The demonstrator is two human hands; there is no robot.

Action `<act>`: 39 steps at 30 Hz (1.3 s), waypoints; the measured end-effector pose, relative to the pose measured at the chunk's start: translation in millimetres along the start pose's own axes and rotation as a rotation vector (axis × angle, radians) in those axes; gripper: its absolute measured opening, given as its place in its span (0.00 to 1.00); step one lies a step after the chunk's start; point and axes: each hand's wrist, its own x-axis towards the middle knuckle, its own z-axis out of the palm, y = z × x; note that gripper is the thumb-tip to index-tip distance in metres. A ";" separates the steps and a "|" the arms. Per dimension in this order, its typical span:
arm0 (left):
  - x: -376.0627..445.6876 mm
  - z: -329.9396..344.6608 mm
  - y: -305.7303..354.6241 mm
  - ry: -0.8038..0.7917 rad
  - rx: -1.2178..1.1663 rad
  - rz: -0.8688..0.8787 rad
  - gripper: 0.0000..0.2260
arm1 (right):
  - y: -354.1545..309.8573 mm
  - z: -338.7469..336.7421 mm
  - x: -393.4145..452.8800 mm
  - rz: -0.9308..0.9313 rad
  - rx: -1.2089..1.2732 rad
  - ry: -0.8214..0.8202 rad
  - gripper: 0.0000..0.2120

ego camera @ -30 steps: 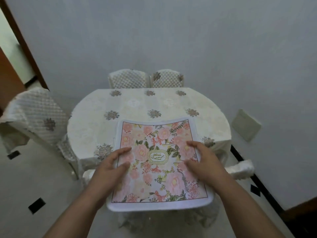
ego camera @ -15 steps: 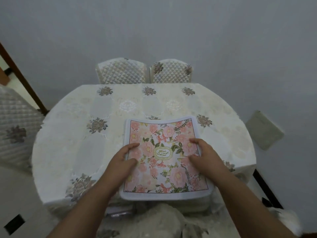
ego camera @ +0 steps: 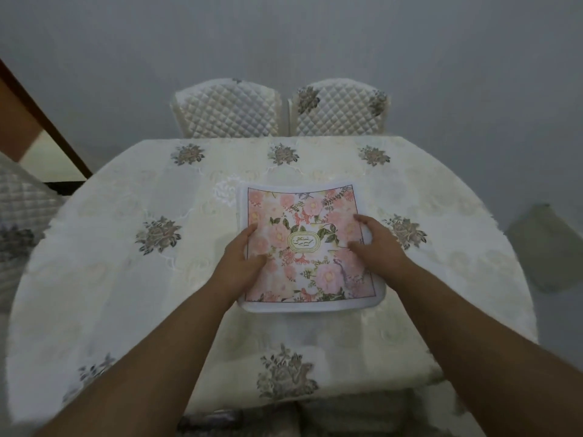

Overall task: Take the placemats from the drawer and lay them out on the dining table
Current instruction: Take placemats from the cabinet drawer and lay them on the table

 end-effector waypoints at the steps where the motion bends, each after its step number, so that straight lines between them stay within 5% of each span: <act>1: 9.3 5.7 -12.4 -0.022 0.089 -0.025 0.35 | 12.7 2.7 12.5 0.006 -0.046 -0.030 0.34; 5: 11.5 27.3 -69.4 -0.279 0.487 -0.162 0.58 | 74.8 24.1 17.0 0.134 -0.290 -0.273 0.51; 9: 4.2 38.1 -103.9 -0.280 0.856 -0.133 0.58 | 124.4 45.1 -7.0 0.100 -0.447 -0.355 0.62; 15: 11.2 39.4 -111.4 -0.114 0.913 0.008 0.37 | 154.2 64.2 -8.2 0.022 -0.393 -0.164 0.42; 20: 12.0 37.7 -113.6 -0.088 0.944 0.086 0.33 | 145.8 66.9 -8.3 0.032 -0.243 -0.017 0.28; 30: 30.4 33.0 -102.3 -0.068 0.891 0.084 0.31 | 120.9 72.4 0.2 0.200 -0.322 -0.040 0.30; 39: 36.0 36.9 -109.6 -0.027 0.921 0.087 0.33 | 124.1 71.3 8.0 0.094 -0.288 0.046 0.31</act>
